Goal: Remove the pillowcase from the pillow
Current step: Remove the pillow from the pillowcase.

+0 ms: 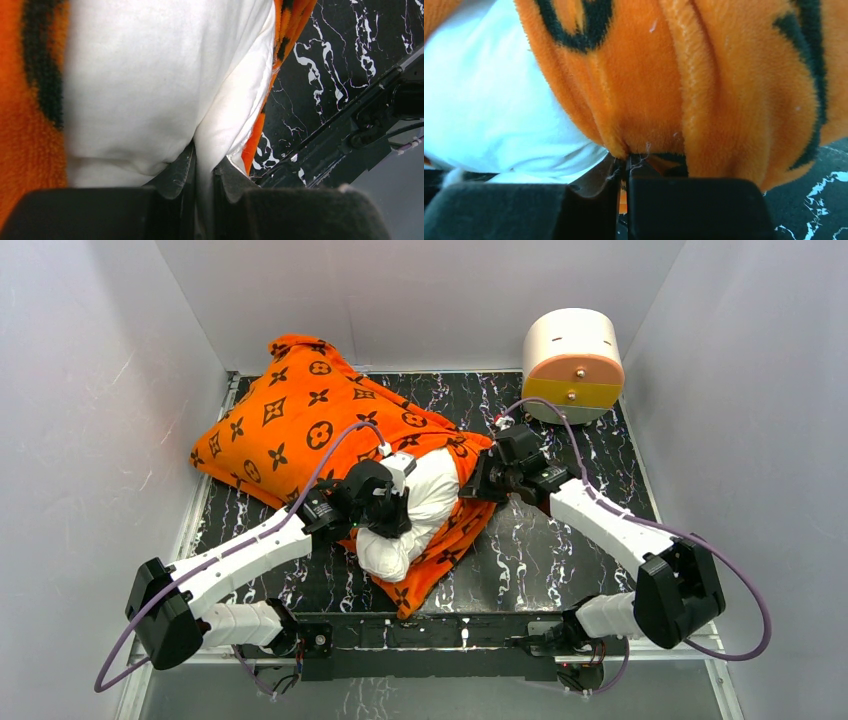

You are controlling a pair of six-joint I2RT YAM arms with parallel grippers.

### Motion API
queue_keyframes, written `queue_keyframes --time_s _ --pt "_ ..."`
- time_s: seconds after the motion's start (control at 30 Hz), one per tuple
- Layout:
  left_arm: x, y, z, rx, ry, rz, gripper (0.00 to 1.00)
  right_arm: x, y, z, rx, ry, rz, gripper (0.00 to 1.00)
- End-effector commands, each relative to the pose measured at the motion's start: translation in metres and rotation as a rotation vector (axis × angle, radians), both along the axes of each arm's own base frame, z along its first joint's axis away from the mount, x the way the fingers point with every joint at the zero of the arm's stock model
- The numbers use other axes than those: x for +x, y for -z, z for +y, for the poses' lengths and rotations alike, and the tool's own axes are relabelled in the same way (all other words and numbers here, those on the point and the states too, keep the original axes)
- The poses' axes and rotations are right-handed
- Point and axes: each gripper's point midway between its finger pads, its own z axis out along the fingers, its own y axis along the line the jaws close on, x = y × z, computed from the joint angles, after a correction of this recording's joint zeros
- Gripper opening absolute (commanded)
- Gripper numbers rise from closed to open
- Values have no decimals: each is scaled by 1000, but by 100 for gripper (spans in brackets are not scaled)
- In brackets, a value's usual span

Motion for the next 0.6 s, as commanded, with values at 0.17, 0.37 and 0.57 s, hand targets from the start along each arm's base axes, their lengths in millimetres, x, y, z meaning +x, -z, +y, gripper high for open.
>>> queue_keyframes --time_s 0.17,0.37,0.57 --pt "6 -3 58 138 -274 -13 0 55 -6 -149 -382 551 -155 0" --pt "0 -15 61 77 -249 -50 0 56 34 -173 -235 513 10 0" --pt "-7 -33 27 -29 -55 -68 10 40 55 -108 -55 309 68 0"
